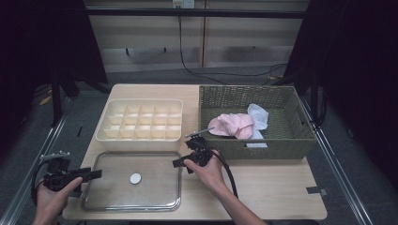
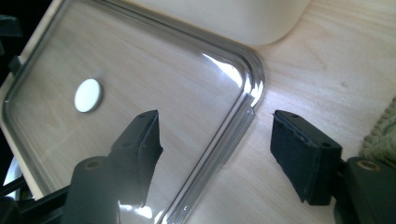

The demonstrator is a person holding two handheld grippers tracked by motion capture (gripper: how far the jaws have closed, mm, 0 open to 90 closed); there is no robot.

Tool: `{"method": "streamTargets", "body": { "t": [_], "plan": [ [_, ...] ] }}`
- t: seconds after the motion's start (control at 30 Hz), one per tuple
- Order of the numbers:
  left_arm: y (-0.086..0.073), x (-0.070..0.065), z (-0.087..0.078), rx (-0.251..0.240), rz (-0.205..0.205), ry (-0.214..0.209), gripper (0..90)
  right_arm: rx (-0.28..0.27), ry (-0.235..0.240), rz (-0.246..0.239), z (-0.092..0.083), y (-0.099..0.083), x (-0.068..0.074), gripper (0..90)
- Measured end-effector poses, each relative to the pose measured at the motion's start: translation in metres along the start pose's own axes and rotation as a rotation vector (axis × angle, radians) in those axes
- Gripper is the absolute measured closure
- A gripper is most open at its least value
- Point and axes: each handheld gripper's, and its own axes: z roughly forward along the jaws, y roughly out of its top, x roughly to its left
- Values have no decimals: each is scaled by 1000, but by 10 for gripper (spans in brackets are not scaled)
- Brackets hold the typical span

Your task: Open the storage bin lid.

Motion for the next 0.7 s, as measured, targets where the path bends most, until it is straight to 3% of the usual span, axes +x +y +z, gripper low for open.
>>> {"method": "streamTargets", "body": {
  "t": [0.13,0.23,0.37,0.5,0.7],
  "plan": [
    [3,-11,0,-23,10,-4,312,-19,32,-28,-4,0,2,316],
    [6,-22,2,-26,24,-33,305,-33,53,-42,-8,0,3,306],
    [9,-34,6,-14,80,-38,315,-43,68,-50,-12,1,2,303],
    [10,-45,11,-23,84,-36,307,-47,61,-71,-17,1,2,294],
    [13,-56,14,-48,101,-37,321,-60,108,-90,-24,2,-4,289]
  ]
}}
